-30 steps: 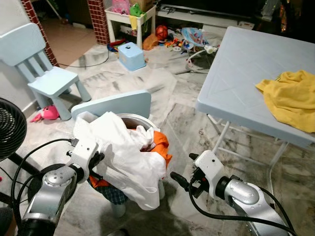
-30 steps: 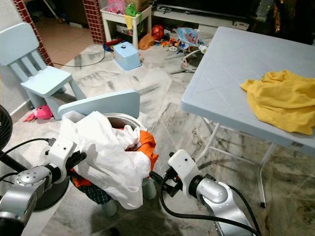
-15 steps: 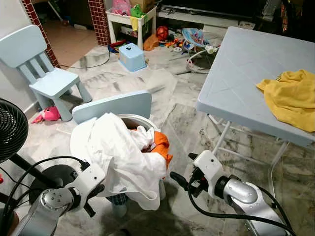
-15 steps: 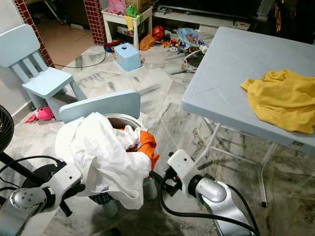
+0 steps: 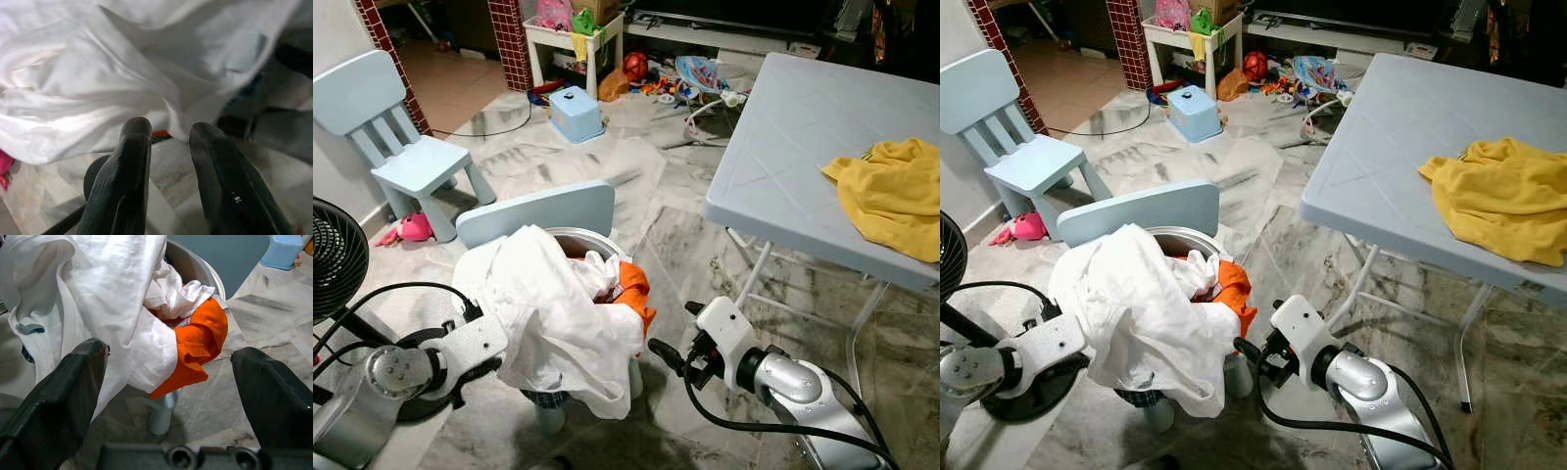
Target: Hang hanger
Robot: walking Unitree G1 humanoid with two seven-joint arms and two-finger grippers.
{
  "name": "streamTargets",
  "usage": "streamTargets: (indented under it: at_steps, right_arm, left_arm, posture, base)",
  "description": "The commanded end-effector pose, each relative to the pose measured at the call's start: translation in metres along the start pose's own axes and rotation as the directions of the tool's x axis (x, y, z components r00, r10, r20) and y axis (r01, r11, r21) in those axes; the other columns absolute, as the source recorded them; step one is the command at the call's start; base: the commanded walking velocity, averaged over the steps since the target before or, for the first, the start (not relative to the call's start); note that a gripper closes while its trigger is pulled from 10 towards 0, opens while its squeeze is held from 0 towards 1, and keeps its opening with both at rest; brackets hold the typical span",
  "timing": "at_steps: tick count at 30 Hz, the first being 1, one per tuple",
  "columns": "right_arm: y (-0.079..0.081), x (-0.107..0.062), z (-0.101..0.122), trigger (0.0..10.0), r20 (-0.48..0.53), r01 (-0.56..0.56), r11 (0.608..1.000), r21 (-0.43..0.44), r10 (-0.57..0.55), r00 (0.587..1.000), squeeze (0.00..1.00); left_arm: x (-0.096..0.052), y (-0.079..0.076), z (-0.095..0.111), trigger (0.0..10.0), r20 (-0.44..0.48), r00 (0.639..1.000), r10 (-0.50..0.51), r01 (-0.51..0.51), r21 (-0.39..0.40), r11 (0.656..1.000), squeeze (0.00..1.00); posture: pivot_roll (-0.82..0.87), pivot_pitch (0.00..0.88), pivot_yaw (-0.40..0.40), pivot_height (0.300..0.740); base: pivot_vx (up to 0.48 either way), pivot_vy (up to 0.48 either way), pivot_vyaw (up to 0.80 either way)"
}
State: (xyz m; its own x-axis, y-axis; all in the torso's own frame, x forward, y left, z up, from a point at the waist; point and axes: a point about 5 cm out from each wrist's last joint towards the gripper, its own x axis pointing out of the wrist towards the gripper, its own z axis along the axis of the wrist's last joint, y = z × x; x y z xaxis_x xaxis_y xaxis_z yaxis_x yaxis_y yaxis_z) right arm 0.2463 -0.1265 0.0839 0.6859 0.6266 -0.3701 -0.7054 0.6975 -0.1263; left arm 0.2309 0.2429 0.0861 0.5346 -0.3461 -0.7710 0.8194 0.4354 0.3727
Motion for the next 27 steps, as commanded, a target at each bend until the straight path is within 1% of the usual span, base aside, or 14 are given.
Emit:
streamTargets:
  at_steps: [1, 3, 6, 10, 11, 12, 13, 14, 16, 18, 20, 22, 24, 27]
  right_arm:
    - [0.000, 0.002, -0.001, 10.0, -0.003, -0.007, 1.000, -0.006, 0.007, 1.000, 0.00]
    - [0.000, 0.002, -0.001, 10.0, -0.003, -0.008, 1.000, -0.007, 0.007, 1.000, 0.00]
    - [0.000, 0.003, 0.000, 10.0, -0.001, -0.010, 1.000, -0.009, 0.010, 1.000, 0.00]
    - [0.000, 0.004, 0.001, 10.0, 0.001, -0.014, 1.000, -0.011, 0.014, 1.000, 0.00]
    - [0.000, 0.004, 0.001, 10.0, 0.001, -0.016, 1.000, -0.012, 0.016, 1.000, 0.00]
    - [0.000, 0.005, 0.000, 10.0, 0.001, -0.017, 1.000, -0.013, 0.017, 1.000, 0.00]
    - [0.000, 0.005, 0.000, 10.0, 0.001, -0.018, 1.000, -0.013, 0.018, 1.000, 0.00]
    - [0.000, 0.005, 0.001, 10.0, 0.001, -0.018, 1.000, -0.014, 0.018, 1.000, 0.00]
    - [0.000, 0.005, 0.001, 10.0, 0.001, -0.019, 1.000, -0.017, 0.019, 1.000, 0.00]
    - [-0.001, 0.004, 0.001, 10.0, 0.001, -0.017, 1.000, -0.018, 0.017, 1.000, 0.00]
    - [-0.003, 0.002, 0.000, 10.0, -0.004, -0.012, 1.000, -0.019, 0.012, 1.000, 0.00]
    - [-0.003, 0.002, -0.001, 10.0, -0.007, -0.010, 1.000, -0.019, 0.010, 1.000, 0.00]
    - [-0.001, 0.003, -0.002, 10.0, -0.007, -0.013, 1.000, -0.018, 0.013, 1.000, 0.00]
    - [0.002, 0.005, -0.001, 10.0, -0.003, -0.023, 1.000, -0.017, 0.023, 1.000, 0.00]
  left_arm:
    - [-0.003, -0.001, 0.000, 10.0, 0.017, 1.000, -0.026, 0.025, 0.061, 0.998, 1.00]
    - [-0.005, 0.001, 0.000, 10.0, 0.022, 0.999, -0.038, 0.035, 0.121, 0.992, 1.00]
    - [-0.005, 0.012, 0.001, 10.0, 0.055, 0.998, 0.020, -0.027, 0.123, 0.992, 1.00]
    - [-0.001, 0.019, 0.002, 10.0, 0.110, 0.992, 0.068, -0.083, 0.135, 0.987, 1.00]
    - [0.004, 0.019, -0.002, 10.0, 0.099, 0.993, 0.070, -0.088, 0.197, 0.976, 1.00]
    - [0.006, 0.019, -0.004, 10.0, 0.089, 0.993, 0.071, -0.089, 0.225, 0.970, 1.00]
    - [0.009, 0.016, -0.009, 10.0, 0.076, 0.996, 0.047, -0.064, 0.235, 0.970, 1.00]
    - [0.011, 0.014, -0.011, 10.0, 0.078, 0.997, 0.028, -0.045, 0.221, 0.974, 1.00]
    - [0.014, 0.014, -0.014, 10.0, 0.084, 0.996, 0.029, -0.044, 0.188, 0.981, 1.00]
    - [0.014, 0.012, -0.016, 10.0, 0.078, 0.997, -0.004, -0.011, 0.197, 0.980, 1.00]
    - [0.015, 0.010, -0.014, 10.0, 0.097, 0.995, -0.023, 0.006, 0.178, 0.984, 1.00]
    - [0.015, 0.006, -0.011, 10.0, 0.131, 0.989, -0.063, 0.044, 0.143, 0.989, 1.00]
    - [0.018, 0.006, -0.012, 10.0, 0.135, 0.989, -0.065, 0.041, 0.172, 0.984, 1.00]
    - [0.022, 0.007, -0.014, 10.0, 0.136, 0.989, -0.064, 0.039, 0.177, 0.983, 1.00]
  posture:
    - [-0.05, 0.084, 0.000, 0.740]
    - [-0.05, 0.083, -0.004, 0.740]
    - [-0.05, 0.082, -0.005, 0.740]
    - [-0.05, 0.078, -0.010, 0.740]
    - [-0.05, 0.077, -0.010, 0.740]
    - [-0.05, 0.077, -0.010, 0.740]
    - [-0.05, 0.076, -0.010, 0.740]
    - [-0.05, 0.076, -0.010, 0.740]
    - [-0.06, 0.076, -0.008, 0.740]
    - [-0.06, 0.076, -0.006, 0.740]
    - [-0.06, 0.077, -0.005, 0.740]
    - [-0.06, 0.077, -0.005, 0.740]
    - [-0.06, 0.081, -0.006, 0.740]
    - [-0.06, 0.083, -0.008, 0.740]
  base:
    - [0.000, 0.000, 0.00]
    - [0.000, 0.000, 0.00]
    - [0.000, 0.000, 0.00]
    - [0.000, 0.000, 0.00]
    - [0.000, 0.000, 0.00]
    - [0.000, 0.000, 0.00]
    - [0.000, 0.000, 0.00]
    - [0.000, 0.000, 0.00]
    - [0.000, 0.000, 0.00]
    - [0.000, 0.000, 0.00]
    - [0.000, 0.000, 0.00]
    - [0.000, 0.000, 0.00]
    - [0.000, 0.000, 0.00]
    - [0.000, 0.000, 0.00]
